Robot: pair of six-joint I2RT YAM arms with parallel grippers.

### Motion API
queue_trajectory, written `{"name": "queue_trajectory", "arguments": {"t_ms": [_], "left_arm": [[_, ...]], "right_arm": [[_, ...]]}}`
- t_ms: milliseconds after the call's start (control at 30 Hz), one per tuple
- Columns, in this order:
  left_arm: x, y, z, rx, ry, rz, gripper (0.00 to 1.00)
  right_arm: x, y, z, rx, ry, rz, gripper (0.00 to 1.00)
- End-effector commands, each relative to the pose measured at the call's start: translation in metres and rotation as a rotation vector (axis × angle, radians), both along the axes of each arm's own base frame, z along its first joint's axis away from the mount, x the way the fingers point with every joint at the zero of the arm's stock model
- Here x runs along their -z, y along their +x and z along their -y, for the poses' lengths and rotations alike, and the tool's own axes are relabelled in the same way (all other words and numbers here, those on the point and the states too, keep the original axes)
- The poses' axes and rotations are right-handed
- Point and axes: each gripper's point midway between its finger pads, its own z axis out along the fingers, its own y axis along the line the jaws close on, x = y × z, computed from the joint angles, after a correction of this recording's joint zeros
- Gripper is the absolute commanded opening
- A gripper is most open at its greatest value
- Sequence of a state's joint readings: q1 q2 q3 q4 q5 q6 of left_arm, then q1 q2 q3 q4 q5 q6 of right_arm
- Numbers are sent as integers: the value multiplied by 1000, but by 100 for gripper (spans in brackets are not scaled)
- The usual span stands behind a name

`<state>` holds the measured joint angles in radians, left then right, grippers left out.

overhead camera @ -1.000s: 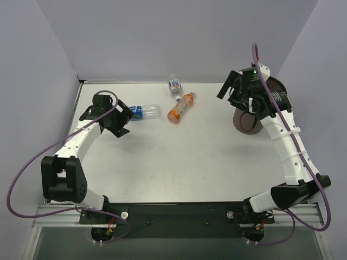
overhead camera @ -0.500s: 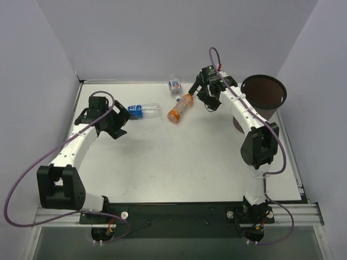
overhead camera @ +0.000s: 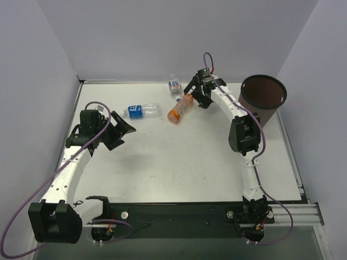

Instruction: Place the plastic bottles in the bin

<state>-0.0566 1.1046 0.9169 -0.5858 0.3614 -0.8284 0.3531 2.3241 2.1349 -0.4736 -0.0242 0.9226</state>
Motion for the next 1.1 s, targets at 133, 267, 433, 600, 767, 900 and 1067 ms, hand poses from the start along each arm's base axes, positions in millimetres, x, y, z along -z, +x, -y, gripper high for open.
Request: {"name": "queue_trajectory", "arguments": {"t_ms": [133,267,433,600,767,900,1067], "left_arm": [[-20,12,0,33,4,59,98],[-21,12,-2,23,13,58,97],[-20,13,-5,13,28,49,97],[-22,16,1,24,-2,44,97],[-24,14,5,41,-20,46,97],[-31,4,5,62,-9,50,97],[-26,-15,11,95,-41,26,97]], "right_arm": [[24,25,-27,-83,31,43,96],[45,22,-25,-76,21,8,95],[58,17,-23,-52,-10,-18,70],[23,17,-12,-93,-75,52,51],[-61,6,10,-107,-122,200,46],[-152,-6,24,-135,-170,408,47],[-228,-26,58,-139,-303,649,48]]}}
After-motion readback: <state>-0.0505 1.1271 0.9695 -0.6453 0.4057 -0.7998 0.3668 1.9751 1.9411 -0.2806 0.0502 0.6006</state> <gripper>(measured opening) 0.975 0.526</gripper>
